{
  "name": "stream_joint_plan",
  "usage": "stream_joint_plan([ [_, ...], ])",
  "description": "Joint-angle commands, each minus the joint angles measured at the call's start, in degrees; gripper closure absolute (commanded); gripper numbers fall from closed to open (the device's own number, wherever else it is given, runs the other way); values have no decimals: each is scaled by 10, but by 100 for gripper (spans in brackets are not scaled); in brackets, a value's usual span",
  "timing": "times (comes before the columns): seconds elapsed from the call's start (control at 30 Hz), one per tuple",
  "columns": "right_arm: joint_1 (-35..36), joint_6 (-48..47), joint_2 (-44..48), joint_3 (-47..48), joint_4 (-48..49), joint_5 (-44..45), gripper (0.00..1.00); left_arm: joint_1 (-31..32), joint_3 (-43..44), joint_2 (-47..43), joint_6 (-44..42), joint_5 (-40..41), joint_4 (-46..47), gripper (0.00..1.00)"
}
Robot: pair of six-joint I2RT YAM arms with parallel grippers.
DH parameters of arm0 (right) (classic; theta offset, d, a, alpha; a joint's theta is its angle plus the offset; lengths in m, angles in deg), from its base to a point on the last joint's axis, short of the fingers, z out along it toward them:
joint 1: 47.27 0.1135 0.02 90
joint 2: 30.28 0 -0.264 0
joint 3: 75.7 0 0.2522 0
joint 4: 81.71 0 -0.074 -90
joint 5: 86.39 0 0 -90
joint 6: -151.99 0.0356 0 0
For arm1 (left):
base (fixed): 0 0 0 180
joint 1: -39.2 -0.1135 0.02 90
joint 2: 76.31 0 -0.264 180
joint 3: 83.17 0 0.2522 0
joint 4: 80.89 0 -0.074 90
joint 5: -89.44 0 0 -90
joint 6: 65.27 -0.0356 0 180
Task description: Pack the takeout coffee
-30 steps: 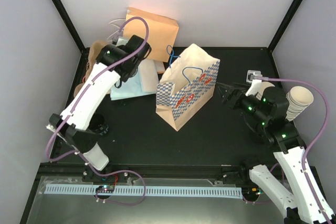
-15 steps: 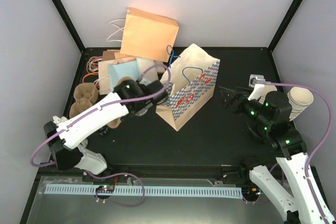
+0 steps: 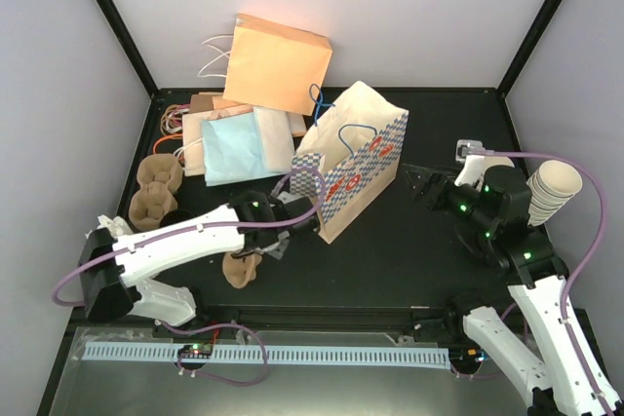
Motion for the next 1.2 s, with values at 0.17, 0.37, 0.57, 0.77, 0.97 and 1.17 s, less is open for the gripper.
stream_joint_plan([
  [0.17, 4, -18, -9, 8, -15, -13, 0, 58, 9, 96, 60, -70, 113, 48],
  [0.37, 3, -48, -29, 30, -59, 1, 0, 61, 12, 37, 29, -114, 177, 11],
  [0.57, 42, -64, -44, 40, -74, 9, 0, 1, -4, -92, 2, -110, 190, 14],
  [0.77, 246, -92, -76, 44, -58, 119, 0, -125, -90, -240, -35, -155, 286, 10],
  [0.97, 522, -111, -140, 34, 13, 279, 0, -257, -110, -288, -75, -230, 316, 8],
  [1.17, 613, -165, -302, 80, 11, 314, 0, -332, -122, -285, -93, -282, 324, 7],
])
